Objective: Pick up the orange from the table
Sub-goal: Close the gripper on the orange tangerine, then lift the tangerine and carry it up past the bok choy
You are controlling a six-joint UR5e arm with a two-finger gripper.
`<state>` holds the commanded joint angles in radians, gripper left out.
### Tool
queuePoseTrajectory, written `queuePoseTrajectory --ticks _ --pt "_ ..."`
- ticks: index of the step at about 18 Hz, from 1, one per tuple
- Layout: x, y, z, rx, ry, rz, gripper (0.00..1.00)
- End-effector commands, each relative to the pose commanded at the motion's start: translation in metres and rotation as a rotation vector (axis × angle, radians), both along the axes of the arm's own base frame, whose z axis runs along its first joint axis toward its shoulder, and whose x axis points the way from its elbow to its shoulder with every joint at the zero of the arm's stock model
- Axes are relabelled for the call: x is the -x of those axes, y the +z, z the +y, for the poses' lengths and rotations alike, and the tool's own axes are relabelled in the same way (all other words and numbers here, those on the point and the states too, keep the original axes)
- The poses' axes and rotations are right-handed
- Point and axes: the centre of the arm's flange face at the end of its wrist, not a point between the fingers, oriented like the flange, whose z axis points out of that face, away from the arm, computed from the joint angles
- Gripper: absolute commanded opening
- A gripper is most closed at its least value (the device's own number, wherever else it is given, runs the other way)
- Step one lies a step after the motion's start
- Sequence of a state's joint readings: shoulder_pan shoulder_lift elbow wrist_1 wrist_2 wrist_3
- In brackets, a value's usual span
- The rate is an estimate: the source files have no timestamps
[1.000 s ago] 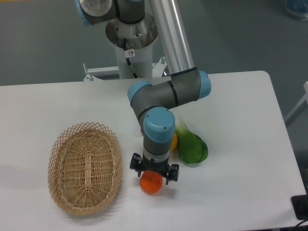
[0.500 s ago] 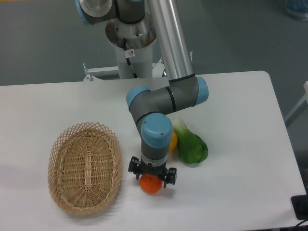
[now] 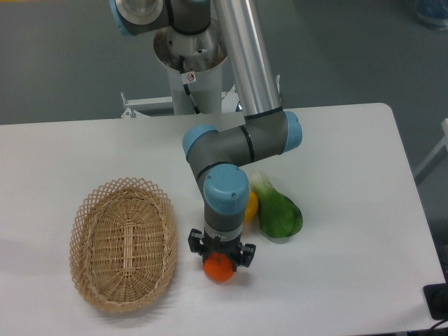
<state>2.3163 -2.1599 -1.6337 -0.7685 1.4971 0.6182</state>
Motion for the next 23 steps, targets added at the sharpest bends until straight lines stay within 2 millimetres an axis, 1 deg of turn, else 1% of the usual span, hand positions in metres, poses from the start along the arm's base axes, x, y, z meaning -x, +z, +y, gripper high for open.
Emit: queuePoseTrajectory --ticks 2,4,6,7,9,10,12,13,14,17,21,23 --pt "0.001 0.000 0.000 0.003 -0.001 0.006 0.67" --pt "0.001 0.002 0.000 0.003 0.000 0.010 0.67" --pt "0.004 0.009 0.001 0.001 -0.005 0.032 0.67" --pt "0.007 0.018 0.002 0.001 -0.005 0.058 0.67" --pt "0.015 0.047 0.007 -0.027 -0.005 0.107 0.67" --pt "0.020 0.066 0.010 -0.051 -0.015 0.132 0.67" --pt "0.029 0.093 0.007 -0.082 -0.026 0.165 0.67" --pt "0.037 0.108 0.002 -0.097 -0.025 0.185 0.67" --pt "0.042 0.120 -0.002 -0.107 -0.031 0.199 0.68" --pt "0.051 0.150 -0.015 -0.134 -0.105 0.243 0.68" --pt "0.067 0.193 -0.043 -0.202 -0.132 0.259 0.68" --pt "0.074 0.205 -0.056 -0.193 -0.192 0.286 0.68"
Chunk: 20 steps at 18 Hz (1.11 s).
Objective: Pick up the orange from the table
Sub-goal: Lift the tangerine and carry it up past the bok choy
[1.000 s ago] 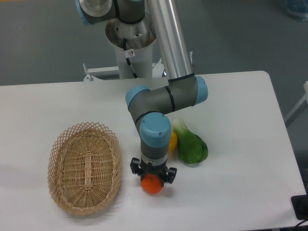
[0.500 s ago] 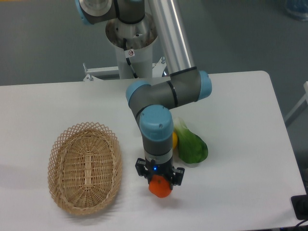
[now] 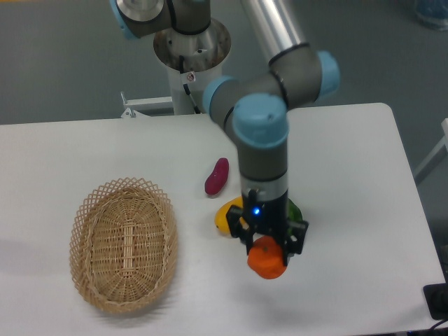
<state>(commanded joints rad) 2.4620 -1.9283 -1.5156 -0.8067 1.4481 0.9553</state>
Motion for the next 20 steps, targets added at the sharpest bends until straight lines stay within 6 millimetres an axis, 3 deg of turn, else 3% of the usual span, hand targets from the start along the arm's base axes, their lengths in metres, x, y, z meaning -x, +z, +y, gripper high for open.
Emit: queuePoseTrajectory --ticks 2,5,9,20 --pt "0.008 0.015 -0.018 0.032 -0.024 -0.010 0.68" --pt "0.015 0.028 -0.025 0.096 -0.054 -0.063 0.68" --pt "0.036 0.064 -0.059 0.166 -0.156 -0.062 0.68" --pt "0.042 0.072 -0.071 0.171 -0.158 -0.063 0.68"
